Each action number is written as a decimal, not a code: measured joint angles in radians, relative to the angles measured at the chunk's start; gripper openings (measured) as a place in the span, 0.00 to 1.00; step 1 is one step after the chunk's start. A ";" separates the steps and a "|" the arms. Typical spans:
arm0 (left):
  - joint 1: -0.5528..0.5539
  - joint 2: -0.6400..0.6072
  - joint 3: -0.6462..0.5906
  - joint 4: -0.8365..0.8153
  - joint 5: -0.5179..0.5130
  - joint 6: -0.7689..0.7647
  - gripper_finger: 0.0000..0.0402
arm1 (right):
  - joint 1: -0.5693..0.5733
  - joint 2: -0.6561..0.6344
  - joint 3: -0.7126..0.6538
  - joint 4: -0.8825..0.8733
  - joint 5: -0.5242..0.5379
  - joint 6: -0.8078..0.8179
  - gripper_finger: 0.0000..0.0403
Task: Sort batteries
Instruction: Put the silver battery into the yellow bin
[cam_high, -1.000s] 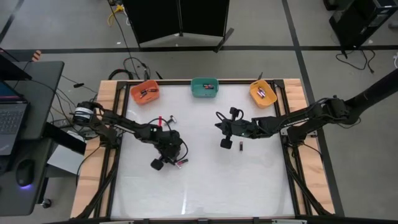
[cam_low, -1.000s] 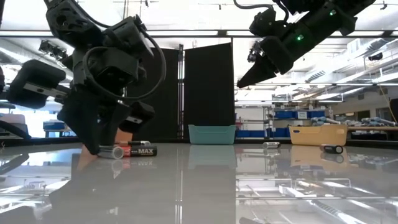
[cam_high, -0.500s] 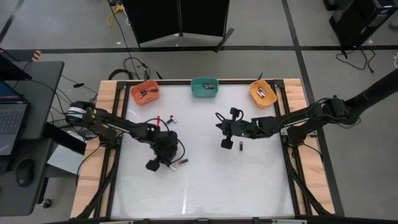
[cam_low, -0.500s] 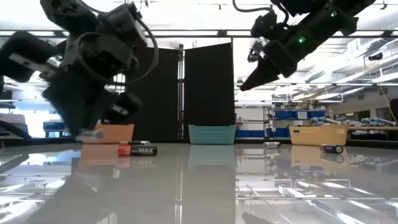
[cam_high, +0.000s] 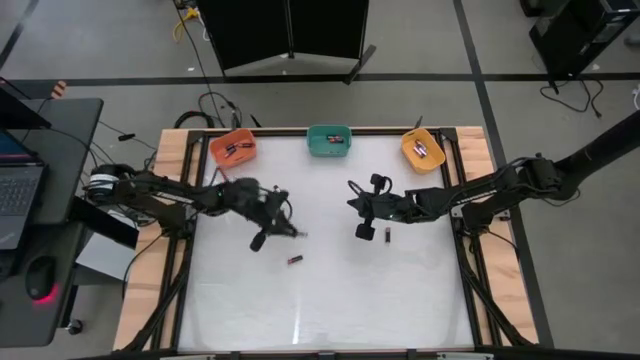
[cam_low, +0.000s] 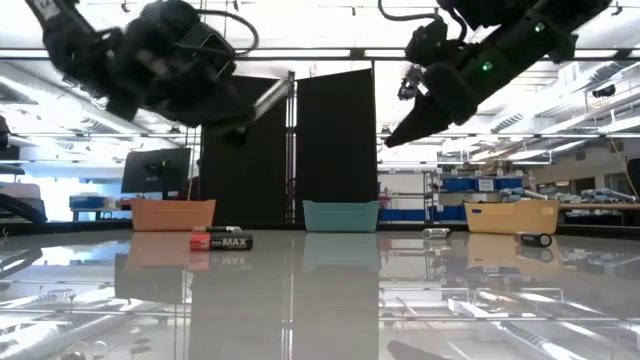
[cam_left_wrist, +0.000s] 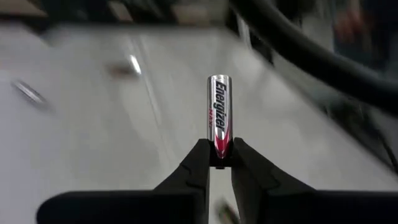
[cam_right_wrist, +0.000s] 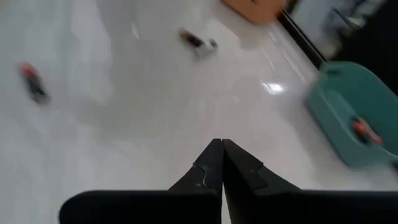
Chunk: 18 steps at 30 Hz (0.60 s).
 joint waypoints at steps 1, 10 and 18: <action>0.013 0.013 -0.025 0.125 -0.014 -0.043 0.12 | -0.003 0.000 -0.017 0.054 -0.023 -0.006 0.03; 0.040 0.064 -0.081 0.735 -0.161 -0.225 0.12 | -0.025 0.000 -0.128 0.649 -0.222 0.002 0.04; 0.039 0.071 0.043 0.649 -0.281 -0.135 0.11 | -0.032 0.000 -0.061 0.817 -0.230 -0.056 0.12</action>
